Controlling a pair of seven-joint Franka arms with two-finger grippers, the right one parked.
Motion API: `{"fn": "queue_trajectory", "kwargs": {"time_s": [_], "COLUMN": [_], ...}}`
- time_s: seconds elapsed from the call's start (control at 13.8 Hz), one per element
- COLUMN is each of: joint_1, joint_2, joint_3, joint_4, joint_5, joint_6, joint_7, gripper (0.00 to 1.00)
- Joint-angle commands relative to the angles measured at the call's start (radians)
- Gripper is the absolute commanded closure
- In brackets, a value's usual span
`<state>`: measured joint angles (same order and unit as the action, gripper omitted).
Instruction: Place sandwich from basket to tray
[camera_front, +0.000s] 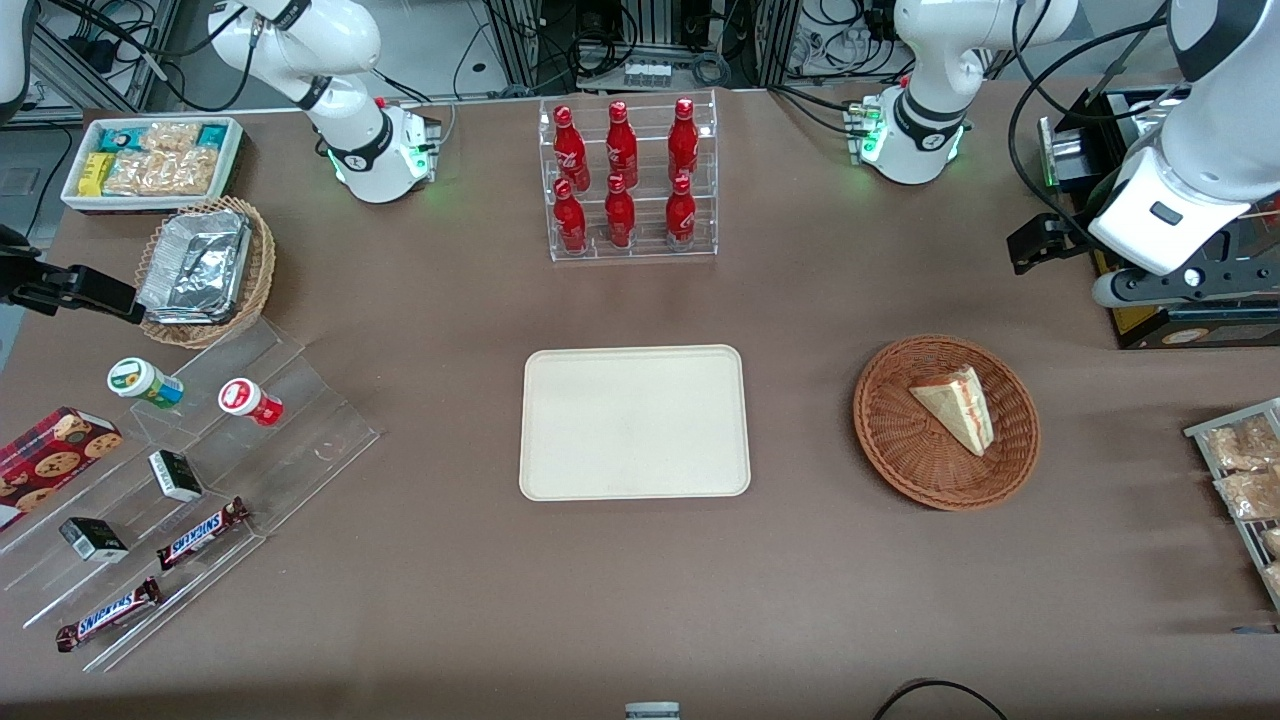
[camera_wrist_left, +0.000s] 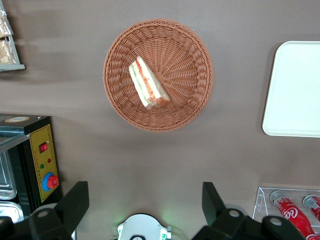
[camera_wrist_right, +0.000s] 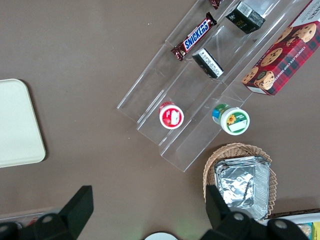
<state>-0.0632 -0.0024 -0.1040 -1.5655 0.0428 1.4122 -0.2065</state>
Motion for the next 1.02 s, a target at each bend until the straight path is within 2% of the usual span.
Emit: {"fn": "queue_trajectory", "kwargs": {"time_s": [0.0,0.22,0.51,0.73,0.94], "joint_1": [-0.007,-0.003,0.002,0.016,0.014], "joint_2": [-0.002,0.016,-0.042,-0.108,-0.108], "joint_3": [0.009,0.014,0.062,0.098,0.119], "joint_4": [0.005,-0.023,-0.249,-0.471,-0.603], "joint_5": [-0.001,-0.006,0.0,-0.011,-0.008], "joint_6": [-0.007,0.011,0.222,0.457,0.644], "joint_7": [0.013,0.007,0.001,-0.014,-0.196], "gripper": [0.0,0.0,0.0,0.0,0.0]}}
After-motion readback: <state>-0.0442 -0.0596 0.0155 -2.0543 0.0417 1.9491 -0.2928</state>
